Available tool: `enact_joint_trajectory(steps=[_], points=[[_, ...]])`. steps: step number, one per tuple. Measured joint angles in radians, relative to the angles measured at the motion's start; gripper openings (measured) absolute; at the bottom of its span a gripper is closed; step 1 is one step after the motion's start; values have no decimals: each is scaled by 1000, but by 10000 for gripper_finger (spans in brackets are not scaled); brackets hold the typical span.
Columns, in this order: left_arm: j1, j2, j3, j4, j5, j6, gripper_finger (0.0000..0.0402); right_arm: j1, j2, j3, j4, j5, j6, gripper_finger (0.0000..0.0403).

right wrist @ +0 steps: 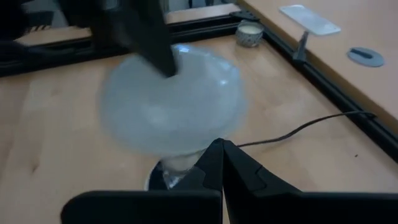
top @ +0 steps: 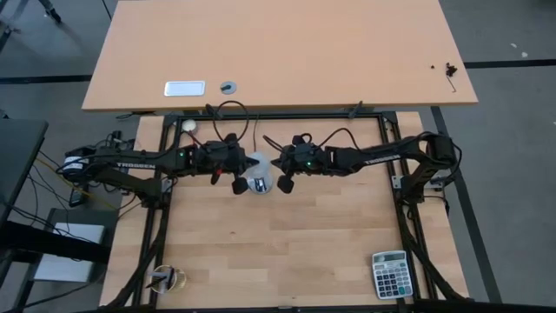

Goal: Screw lightbulb
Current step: Insert the white light bulb into the silver lamp

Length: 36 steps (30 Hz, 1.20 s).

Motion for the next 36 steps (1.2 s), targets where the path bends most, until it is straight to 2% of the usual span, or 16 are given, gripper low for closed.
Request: enact_joint_trajectory(steps=[6, 9, 14, 26, 36], points=[[1, 0, 0, 5, -5, 4, 0, 26, -48, -1, 9, -5, -14, 9], [1, 1, 0, 5, -4, 8, 0, 12, -50, 0, 17, 37, -33, 9], [-5, 1, 0, 5, -4, 8, 0, -25, -43, 0, 22, 49, -37, 9], [-5, 1, 0, 8, -4, 14, 0, -55, -8, 5, 52, -45, -37, 9], [-5, 2, 0, 9, -1, 14, 0, -67, -6, 215, -215, -84, -110, 9]])
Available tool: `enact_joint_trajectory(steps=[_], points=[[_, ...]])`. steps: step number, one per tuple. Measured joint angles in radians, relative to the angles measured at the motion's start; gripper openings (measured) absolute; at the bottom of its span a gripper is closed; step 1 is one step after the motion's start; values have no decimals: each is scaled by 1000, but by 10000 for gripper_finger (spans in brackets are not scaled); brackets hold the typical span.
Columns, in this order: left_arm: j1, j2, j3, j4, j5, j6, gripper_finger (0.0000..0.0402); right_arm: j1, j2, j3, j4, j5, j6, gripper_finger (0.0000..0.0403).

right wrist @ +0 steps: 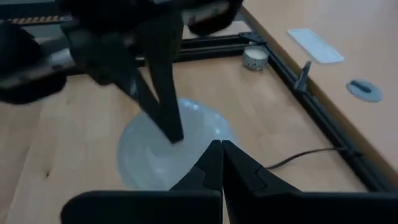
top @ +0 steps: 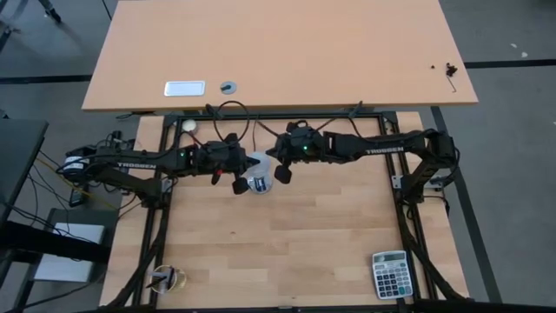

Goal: Screw lightbulb
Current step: Insert the white light bulb into the silver lamp

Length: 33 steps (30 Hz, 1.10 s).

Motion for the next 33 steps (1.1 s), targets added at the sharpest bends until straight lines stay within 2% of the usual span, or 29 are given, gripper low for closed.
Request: enact_joint_trajectory(steps=[8, 28, 33], points=[[0, 0, 0, 4, 1, 0, 0, -18, 16, 74, -161, -92, 14, 9], [-1, 0, -1, 0, 4, 4, 0, -36, 91, 72, -145, -63, 34, 9], [-1, 0, 0, 0, 5, 4, 0, -34, 86, 72, -167, -109, 52, 9]])
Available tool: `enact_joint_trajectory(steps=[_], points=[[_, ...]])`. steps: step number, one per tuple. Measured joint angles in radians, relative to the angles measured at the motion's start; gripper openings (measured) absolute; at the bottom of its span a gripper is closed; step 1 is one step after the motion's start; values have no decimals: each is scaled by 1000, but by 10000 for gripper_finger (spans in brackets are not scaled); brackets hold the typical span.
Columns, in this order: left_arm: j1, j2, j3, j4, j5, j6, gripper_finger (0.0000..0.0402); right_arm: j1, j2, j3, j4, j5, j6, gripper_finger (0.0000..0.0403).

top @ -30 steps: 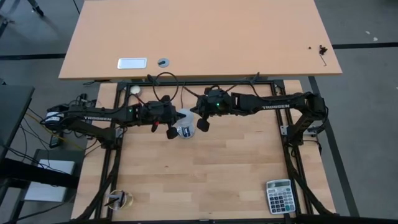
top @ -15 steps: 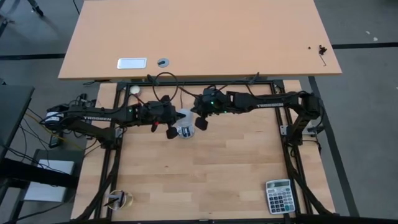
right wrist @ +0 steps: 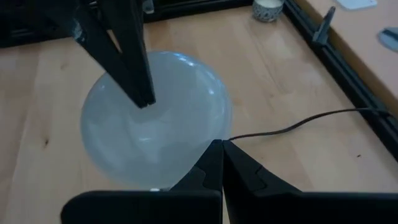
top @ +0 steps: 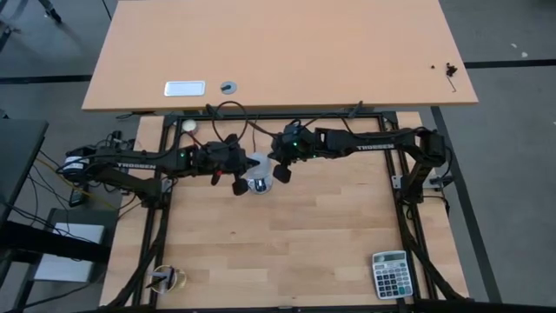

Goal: Screw lightbulb
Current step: Insert the white light bulb into the silver lamp

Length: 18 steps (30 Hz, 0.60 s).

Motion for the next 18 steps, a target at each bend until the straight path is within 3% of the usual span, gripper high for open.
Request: enact_joint_trajectory(steps=[11, 18], points=[[2, 0, 0, -6, -32, 0, 0, 51, -55, -3, -34, -74, 4, 9], [2, 0, 0, -4, -29, 9, 0, 34, -49, -2, -12, 59, 0, 9]])
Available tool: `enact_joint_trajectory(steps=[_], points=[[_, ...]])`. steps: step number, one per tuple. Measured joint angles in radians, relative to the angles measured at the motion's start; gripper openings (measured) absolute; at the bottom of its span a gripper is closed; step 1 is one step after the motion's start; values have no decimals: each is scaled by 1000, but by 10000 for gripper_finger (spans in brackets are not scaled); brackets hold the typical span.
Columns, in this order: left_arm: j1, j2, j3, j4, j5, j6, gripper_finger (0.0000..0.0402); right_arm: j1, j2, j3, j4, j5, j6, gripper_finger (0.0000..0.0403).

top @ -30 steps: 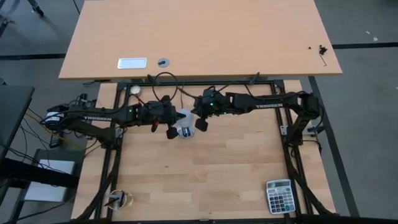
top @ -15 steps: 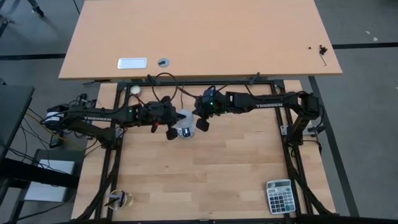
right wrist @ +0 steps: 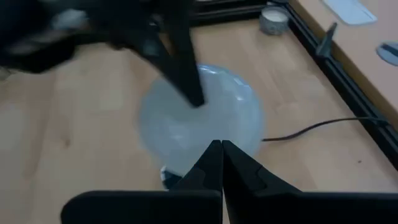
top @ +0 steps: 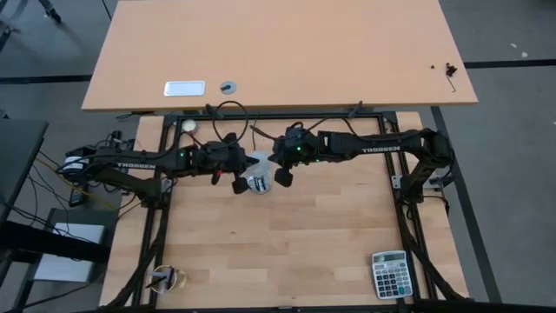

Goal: Screw lightbulb
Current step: Insert the white light bulb into the silver lamp

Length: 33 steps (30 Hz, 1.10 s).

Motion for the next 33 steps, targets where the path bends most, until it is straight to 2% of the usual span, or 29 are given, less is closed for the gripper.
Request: enact_joint_trajectory(steps=[9, 16, 19, 33], points=[[0, 0, 0, -4, 6, 7, 0, -35, 48, 0, 35, -14, -4, 9], [-1, 0, 0, -4, 53, 6, 0, -34, 68, 3, 46, -23, -4, 9], [-1, 0, 0, -4, 57, 6, 0, -35, 66, 3, 46, -61, 3, 9], [-3, 0, 0, -8, 7, 7, 0, -20, 49, 2, -12, -89, 23, 9]])
